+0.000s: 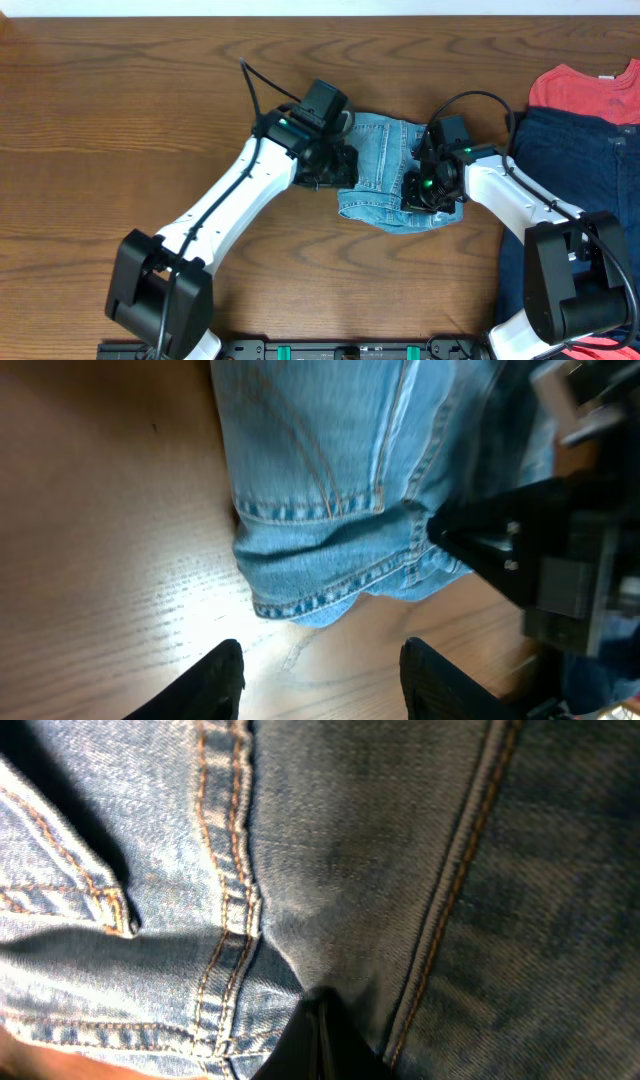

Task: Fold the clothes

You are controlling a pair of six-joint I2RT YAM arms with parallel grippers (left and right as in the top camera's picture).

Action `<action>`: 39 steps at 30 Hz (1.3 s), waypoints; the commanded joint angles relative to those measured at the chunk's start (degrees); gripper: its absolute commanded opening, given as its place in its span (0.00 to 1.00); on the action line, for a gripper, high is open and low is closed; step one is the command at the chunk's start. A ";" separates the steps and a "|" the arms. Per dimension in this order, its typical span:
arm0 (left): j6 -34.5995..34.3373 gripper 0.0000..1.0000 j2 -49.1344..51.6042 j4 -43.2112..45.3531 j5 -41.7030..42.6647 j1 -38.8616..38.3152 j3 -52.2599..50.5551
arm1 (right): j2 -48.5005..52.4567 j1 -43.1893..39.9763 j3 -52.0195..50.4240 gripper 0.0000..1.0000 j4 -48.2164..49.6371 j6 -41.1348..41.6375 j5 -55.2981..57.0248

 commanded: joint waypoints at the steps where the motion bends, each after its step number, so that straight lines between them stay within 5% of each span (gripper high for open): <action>1: -4.22 0.50 2.51 0.79 -1.95 -0.63 -2.54 | -0.83 0.46 -0.39 0.01 -2.49 -2.10 -1.49; 7: -12.37 0.31 6.43 8.41 -0.04 -3.10 -6.19 | -12.17 -2.82 4.87 0.01 -8.46 -2.23 -1.42; 14: -13.99 0.21 12.20 10.95 -2.43 -4.59 -7.17 | -20.65 -3.98 5.62 0.02 -8.90 -2.25 0.72; 19: -13.33 0.21 13.77 7.54 -16.33 -1.16 -7.13 | -20.65 -3.82 5.60 0.07 -7.58 -5.90 2.14; 23: -8.02 0.19 13.68 8.85 -16.59 4.33 -4.55 | -19.32 -2.78 5.35 0.07 -2.82 -9.16 2.19; 31: 0.59 0.20 11.52 2.84 -7.74 13.22 8.66 | -11.17 0.72 5.35 0.07 4.00 -9.18 2.49; 39: 1.92 0.29 6.21 -9.49 5.03 11.23 13.00 | 2.67 2.36 5.35 0.01 -7.34 -8.15 6.71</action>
